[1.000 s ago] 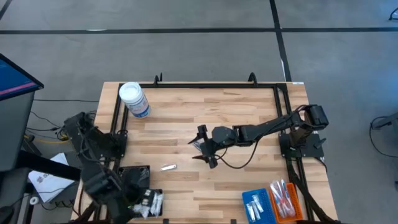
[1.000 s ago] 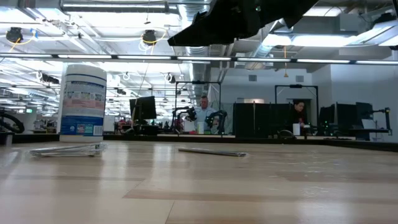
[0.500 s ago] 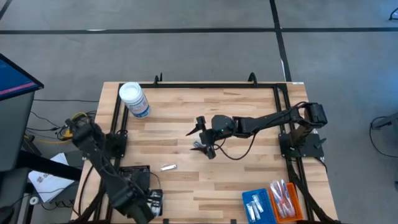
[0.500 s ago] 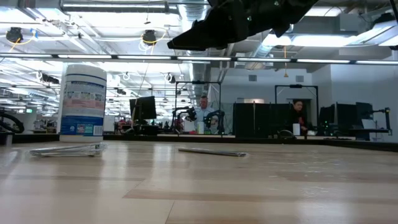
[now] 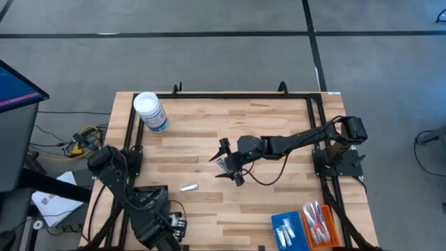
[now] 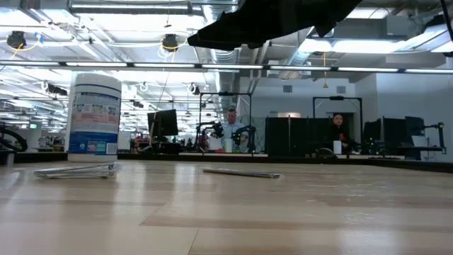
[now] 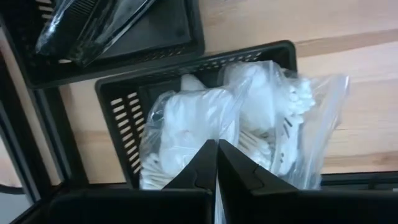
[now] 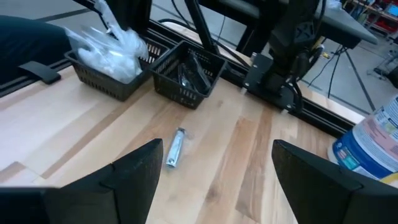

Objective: Pick & Place Travel size toiletries
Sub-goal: Put the vanity pack into the bottom black bin

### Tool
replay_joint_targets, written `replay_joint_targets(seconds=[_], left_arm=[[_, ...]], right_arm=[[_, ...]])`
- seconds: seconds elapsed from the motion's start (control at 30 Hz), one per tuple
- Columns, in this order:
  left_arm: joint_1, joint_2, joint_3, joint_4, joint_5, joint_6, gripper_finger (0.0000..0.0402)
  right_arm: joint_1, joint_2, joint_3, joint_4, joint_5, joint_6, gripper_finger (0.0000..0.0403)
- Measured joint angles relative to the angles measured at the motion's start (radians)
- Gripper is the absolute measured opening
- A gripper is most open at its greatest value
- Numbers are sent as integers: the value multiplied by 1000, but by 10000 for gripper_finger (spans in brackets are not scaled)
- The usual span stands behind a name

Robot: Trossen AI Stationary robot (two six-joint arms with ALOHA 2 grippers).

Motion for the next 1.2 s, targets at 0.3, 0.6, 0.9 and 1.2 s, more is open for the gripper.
replay_joint_targets(seconds=[0.3, 0.6, 0.9, 1.2], left_arm=[[-3, -1, -53, -4, 4, 0, 0], [-10, -1, -152, 171, -14, -1, 0], [-27, -1, -166, 172, -14, 4, 3], [-32, -33, -166, 155, -17, 12, 70]], right_arm=[[-14, 0, 0, -3, 1, 0, 296], [-15, 0, 0, -6, 1, 8, 296], [-15, 0, 0, -4, 2, 8, 296], [-15, 0, 0, -2, 2, 8, 296]])
